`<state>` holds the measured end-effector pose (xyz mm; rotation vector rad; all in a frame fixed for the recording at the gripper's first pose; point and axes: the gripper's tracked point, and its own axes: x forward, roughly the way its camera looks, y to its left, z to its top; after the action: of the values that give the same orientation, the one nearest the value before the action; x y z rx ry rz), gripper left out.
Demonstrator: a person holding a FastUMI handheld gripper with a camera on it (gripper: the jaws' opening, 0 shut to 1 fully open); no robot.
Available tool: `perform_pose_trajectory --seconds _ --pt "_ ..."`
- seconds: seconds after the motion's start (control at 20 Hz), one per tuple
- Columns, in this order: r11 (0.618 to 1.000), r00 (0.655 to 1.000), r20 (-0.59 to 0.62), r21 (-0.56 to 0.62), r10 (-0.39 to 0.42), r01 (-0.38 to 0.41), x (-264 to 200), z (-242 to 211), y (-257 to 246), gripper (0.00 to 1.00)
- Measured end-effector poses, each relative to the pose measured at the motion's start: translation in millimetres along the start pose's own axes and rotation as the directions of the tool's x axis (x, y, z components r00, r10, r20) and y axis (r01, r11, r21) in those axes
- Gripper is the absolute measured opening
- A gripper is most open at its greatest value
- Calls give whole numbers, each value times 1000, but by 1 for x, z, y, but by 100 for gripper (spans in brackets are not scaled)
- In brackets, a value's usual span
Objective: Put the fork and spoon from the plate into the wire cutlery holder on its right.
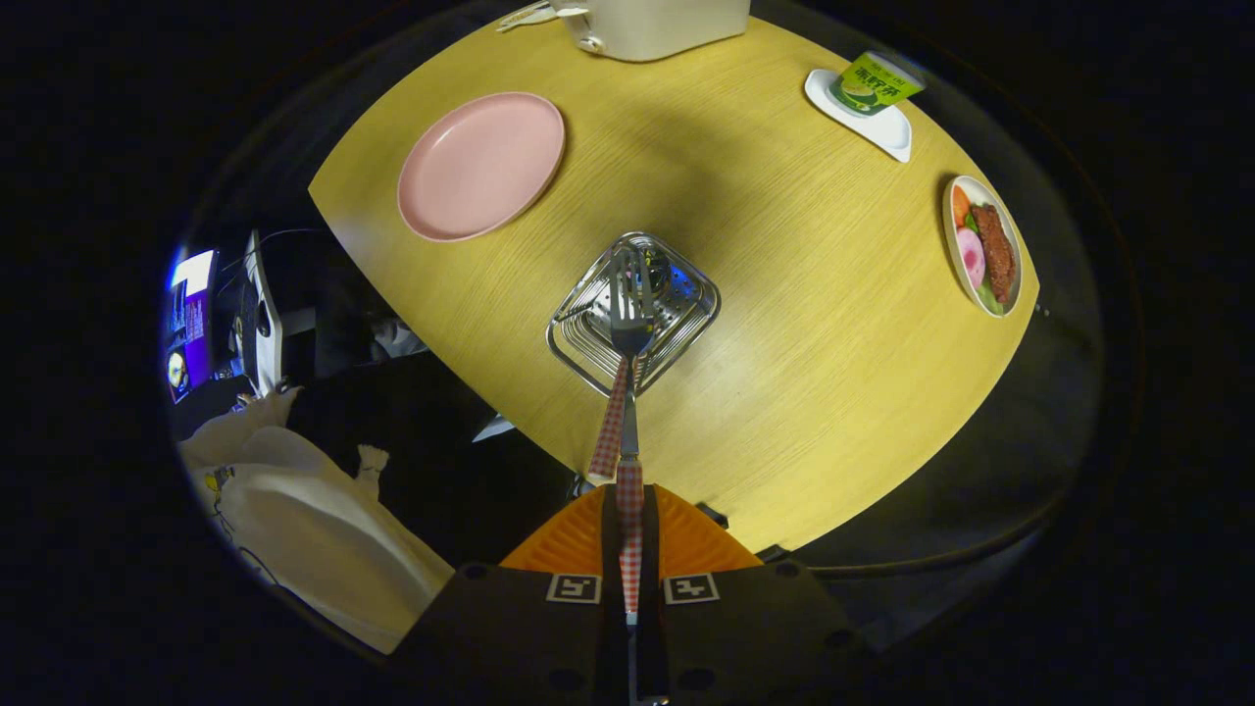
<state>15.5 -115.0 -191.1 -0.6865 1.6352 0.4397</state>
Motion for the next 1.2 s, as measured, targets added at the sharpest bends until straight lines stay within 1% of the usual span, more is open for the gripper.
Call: perform_pose_trajectory --seconds 0.1,0.2,0.35,0.5,0.6,0.7,0.75,0.9,1.0,1.1,1.15,1.2 --pt "1000 999 -52 -14 4 -5 9 1 -3 10" --pt "1000 996 -86 -9 25 -26 16 6 -5 10" --pt "998 986 -153 16 63 -61 22 11 -5 10" --pt "993 972 -208 65 107 -96 26 15 -3 10" --pt "990 967 -225 96 121 -102 27 20 -4 10" --pt "989 965 -234 108 123 -100 28 24 -4 10" --pt "989 964 -237 111 124 -100 28 26 -4 13" --pt "987 965 -223 111 139 -116 24 32 2 13" --pt "988 971 -199 103 132 -114 21 37 2 19" --pt "987 978 -160 105 134 -118 14 40 3 47" --pt "987 983 -123 105 133 -120 9 42 3 58" --pt "984 985 -88 115 146 -135 5 49 6 59"
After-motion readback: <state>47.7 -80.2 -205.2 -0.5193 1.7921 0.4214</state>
